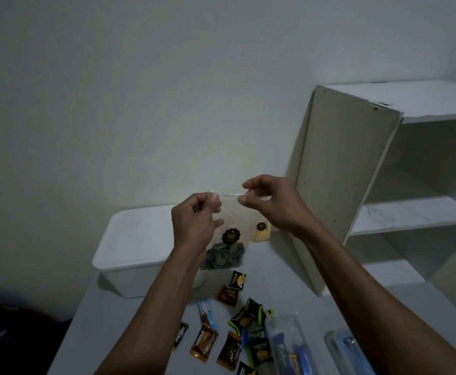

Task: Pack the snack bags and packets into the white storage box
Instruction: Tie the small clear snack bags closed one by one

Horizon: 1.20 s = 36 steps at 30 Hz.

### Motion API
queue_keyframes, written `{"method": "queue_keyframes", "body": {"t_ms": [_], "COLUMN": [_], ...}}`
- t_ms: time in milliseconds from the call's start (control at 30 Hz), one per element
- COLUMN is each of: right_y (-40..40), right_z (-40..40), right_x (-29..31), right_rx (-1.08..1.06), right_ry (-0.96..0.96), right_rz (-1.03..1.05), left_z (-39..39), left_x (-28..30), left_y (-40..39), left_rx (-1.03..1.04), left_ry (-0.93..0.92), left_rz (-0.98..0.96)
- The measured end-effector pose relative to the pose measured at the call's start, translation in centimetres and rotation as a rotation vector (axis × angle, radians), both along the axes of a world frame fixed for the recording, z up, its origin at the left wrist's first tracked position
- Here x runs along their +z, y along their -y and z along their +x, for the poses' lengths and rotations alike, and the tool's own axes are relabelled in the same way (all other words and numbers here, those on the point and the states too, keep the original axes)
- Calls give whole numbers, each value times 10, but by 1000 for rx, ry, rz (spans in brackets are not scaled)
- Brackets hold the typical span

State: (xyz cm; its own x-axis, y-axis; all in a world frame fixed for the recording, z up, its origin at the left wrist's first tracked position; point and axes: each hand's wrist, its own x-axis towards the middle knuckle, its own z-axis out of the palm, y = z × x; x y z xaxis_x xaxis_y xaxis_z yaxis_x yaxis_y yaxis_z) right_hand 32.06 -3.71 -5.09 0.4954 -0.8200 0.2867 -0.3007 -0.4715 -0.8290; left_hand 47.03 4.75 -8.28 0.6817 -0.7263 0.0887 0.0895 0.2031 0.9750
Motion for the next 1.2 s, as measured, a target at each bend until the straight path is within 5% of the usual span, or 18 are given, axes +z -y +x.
{"method": "queue_keyframes", "body": {"t_ms": [233, 967, 1200], "right_y": [-2, 8, 13], "right_z": [21, 21, 22], "right_x": [24, 24, 20], "right_rx": [141, 152, 203], "right_ry": [-301, -314, -337], "right_rz": [-223, -161, -109], "left_z": [-1, 7, 11], "left_x": [5, 3, -2], "left_y": [-5, -5, -1], "left_rx": [-60, -83, -100], "left_ry": [55, 0, 122], "left_rz": [-17, 1, 46]}}
